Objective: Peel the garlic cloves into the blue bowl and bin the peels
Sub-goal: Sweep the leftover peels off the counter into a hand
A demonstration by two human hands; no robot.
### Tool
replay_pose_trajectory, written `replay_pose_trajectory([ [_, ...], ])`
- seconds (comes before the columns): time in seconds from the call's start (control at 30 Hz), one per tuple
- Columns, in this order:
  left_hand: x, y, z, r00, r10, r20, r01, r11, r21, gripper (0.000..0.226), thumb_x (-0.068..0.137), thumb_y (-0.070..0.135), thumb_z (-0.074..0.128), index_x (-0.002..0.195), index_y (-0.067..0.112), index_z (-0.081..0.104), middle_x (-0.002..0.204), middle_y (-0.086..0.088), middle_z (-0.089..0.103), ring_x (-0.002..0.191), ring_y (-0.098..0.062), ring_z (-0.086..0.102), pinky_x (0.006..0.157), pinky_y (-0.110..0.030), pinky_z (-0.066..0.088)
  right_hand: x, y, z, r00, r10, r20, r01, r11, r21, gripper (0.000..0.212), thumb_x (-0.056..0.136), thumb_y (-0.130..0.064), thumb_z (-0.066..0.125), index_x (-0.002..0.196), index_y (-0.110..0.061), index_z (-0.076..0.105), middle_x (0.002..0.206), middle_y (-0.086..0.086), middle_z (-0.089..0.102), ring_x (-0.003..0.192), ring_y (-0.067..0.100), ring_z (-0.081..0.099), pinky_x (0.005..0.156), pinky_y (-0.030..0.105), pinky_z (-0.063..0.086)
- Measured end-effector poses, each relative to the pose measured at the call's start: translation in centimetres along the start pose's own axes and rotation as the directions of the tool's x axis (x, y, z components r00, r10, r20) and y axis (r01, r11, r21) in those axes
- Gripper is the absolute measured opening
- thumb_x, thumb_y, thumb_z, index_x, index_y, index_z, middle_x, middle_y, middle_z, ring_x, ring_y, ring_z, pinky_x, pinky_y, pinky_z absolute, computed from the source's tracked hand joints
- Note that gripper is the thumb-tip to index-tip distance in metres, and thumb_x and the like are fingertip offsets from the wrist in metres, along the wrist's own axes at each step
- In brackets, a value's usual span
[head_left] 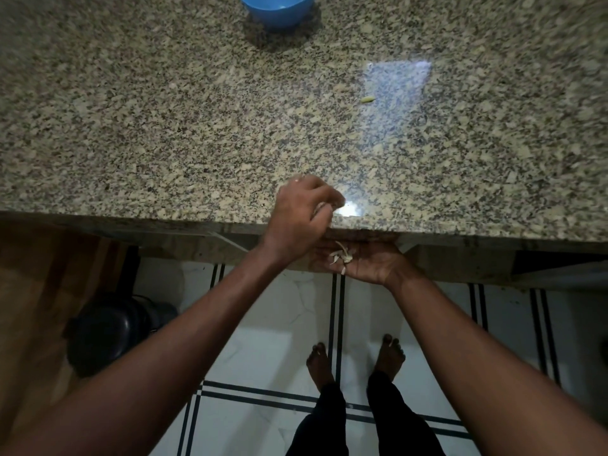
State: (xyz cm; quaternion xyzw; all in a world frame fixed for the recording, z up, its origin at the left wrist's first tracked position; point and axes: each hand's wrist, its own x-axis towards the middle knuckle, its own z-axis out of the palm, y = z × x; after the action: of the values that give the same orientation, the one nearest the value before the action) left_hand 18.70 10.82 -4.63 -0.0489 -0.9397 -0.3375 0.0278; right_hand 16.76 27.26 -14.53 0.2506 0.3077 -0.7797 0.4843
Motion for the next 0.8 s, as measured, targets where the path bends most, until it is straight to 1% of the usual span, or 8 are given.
replay_pose_trajectory([
  [0.07,0.4,0.6,0.4,0.989,0.054,0.136,-0.056,0.998,0.009,0.032,0.093,0.010,0.049,0.107,0.012,0.078,0.102,0.004,0.063,0.097,-0.009,0.051,0.086,-0.030,0.047,-0.2,-0.1,0.0,0.997,-0.029,0.073,0.033,0.998,-0.053,0.043,0.092,-0.023,0.051,0.106,0.011,0.074,0.119,0.034,0.067,0.112,0.048,0.064,0.115,0.064,0.033],
  [0.13,0.5,1.4,0.6,0.968,0.126,0.215,-0.140,0.989,0.049,0.037,0.092,0.003,0.048,0.112,0.012,0.078,0.106,-0.001,0.066,0.100,-0.014,0.054,0.083,-0.028,0.045,-0.5,-0.3,0.4,0.989,-0.054,0.139,0.062,0.997,-0.051,0.035,0.081,-0.017,0.078,0.107,0.006,0.075,0.121,0.030,0.068,0.112,0.046,0.065,0.110,0.065,0.037],
  [0.2,0.8,1.8,0.4,0.955,0.151,0.255,-0.187,0.975,0.124,0.041,0.092,-0.004,0.052,0.117,0.017,0.077,0.108,0.000,0.067,0.100,-0.016,0.056,0.081,-0.029,0.042,-0.7,-0.5,0.8,0.982,-0.039,0.186,0.042,0.999,-0.011,0.049,0.064,-0.011,0.091,0.108,0.006,0.075,0.122,0.031,0.067,0.111,0.047,0.066,0.109,0.066,0.039],
  [0.27,1.3,2.0,-0.2,0.953,0.119,0.279,-0.177,0.965,0.193,0.037,0.095,-0.003,0.059,0.118,0.020,0.077,0.110,0.002,0.069,0.097,-0.013,0.057,0.078,-0.026,0.043,-0.7,-0.3,0.8,0.987,-0.022,0.158,0.030,0.998,-0.048,0.037,0.076,-0.017,0.079,0.103,0.008,0.076,0.118,0.032,0.068,0.108,0.048,0.068,0.105,0.066,0.045],
  [0.37,1.8,3.1,-1.3,0.950,0.040,0.309,-0.108,0.972,0.208,0.025,0.101,0.006,0.057,0.112,0.015,0.077,0.109,0.000,0.073,0.089,-0.011,0.065,0.082,-0.028,0.057,-0.1,-0.3,0.3,0.995,0.038,0.094,-0.040,0.999,0.013,0.047,0.088,-0.019,0.046,0.105,0.018,0.071,0.119,0.038,0.065,0.105,0.052,0.068,0.095,0.068,0.047],
  [0.57,2.9,2.7,-1.6,0.938,-0.290,0.192,0.206,0.908,0.364,0.026,0.102,0.008,0.051,0.100,0.014,0.076,0.086,0.001,0.072,0.064,-0.007,0.063,0.055,-0.021,0.049,0.6,0.0,0.1,0.995,0.083,0.052,-0.088,0.990,0.111,0.053,0.098,-0.018,0.035,0.110,0.023,0.066,0.120,0.040,0.064,0.099,0.052,0.070,0.088,0.067,0.049],
  [0.7,1.7,3.6,-2.0,0.945,-0.279,0.171,0.263,0.958,0.111,0.022,0.096,0.001,0.059,0.098,0.010,0.079,0.086,0.002,0.074,0.063,-0.002,0.063,0.056,-0.013,0.051,0.4,0.0,0.2,0.993,0.086,0.081,-0.096,0.986,0.133,0.052,0.092,-0.017,0.038,0.106,0.023,0.068,0.118,0.040,0.064,0.100,0.052,0.070,0.094,0.066,0.049],
  [0.8,-0.4,4.3,-1.7,0.975,-0.166,0.151,0.171,0.985,-0.022,0.031,0.094,-0.006,0.060,0.107,0.013,0.081,0.100,0.001,0.078,0.082,-0.005,0.071,0.075,-0.010,0.055,0.0,-0.1,0.1,0.995,0.063,0.076,-0.072,0.989,0.131,0.058,0.106,-0.025,0.031,0.099,0.012,0.075,0.115,0.033,0.069,0.104,0.045,0.069,0.115,0.061,0.037],
])
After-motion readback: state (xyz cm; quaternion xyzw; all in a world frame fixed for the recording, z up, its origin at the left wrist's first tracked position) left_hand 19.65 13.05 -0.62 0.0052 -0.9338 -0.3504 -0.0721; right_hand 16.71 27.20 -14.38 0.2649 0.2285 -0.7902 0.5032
